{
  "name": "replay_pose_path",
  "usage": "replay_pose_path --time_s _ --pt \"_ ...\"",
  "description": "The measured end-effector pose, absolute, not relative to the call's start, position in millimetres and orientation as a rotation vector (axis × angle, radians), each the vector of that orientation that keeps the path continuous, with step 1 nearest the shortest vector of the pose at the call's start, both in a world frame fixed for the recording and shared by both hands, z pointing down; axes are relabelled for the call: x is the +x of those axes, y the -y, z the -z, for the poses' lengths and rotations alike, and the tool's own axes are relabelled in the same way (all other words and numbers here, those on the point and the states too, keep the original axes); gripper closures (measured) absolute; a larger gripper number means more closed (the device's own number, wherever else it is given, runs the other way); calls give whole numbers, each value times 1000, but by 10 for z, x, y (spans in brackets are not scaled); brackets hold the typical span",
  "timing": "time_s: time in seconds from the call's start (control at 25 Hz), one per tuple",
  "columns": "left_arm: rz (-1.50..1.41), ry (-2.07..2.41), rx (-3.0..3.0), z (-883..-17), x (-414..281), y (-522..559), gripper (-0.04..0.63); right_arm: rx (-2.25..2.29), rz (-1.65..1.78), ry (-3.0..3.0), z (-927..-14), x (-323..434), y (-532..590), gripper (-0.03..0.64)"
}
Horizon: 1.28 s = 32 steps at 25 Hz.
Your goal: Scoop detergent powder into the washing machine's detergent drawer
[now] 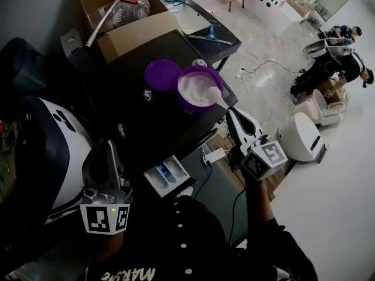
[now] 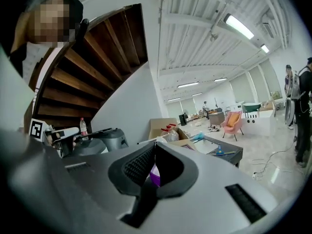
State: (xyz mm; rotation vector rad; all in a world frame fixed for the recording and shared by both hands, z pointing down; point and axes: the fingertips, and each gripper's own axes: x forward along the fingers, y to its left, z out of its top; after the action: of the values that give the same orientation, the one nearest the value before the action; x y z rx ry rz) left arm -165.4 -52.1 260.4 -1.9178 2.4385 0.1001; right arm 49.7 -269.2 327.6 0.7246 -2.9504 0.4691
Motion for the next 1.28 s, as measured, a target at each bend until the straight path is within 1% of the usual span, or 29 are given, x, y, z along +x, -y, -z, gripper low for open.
replay_pose_path --time_s 0.68,1.12,1.16,1.2,1.24,1.28 --pt "-47 -2495 -1996 -2966 -1826 681 581 744 -413 2607 -4067 123 2976 586" --pt "-51 -2532 -2006 -3140 -1953 691 581 751 -378 2522 -4212 60 3024 583" --pt "-52 -2534 -2005 -3141 -1959 689 581 742 -384 2523 -4210 49 3012 567" --pt "-54 -2536 -2004 -3141 -1964 688 581 735 -391 2523 -4210 40 3002 511" --pt "-55 -2536 -2004 -3141 -1968 686 581 728 -389 2520 -4219 40 2995 494" --pt "-57 -2535 -2004 -3142 -1971 686 581 722 -380 2516 -4232 44 2993 494"
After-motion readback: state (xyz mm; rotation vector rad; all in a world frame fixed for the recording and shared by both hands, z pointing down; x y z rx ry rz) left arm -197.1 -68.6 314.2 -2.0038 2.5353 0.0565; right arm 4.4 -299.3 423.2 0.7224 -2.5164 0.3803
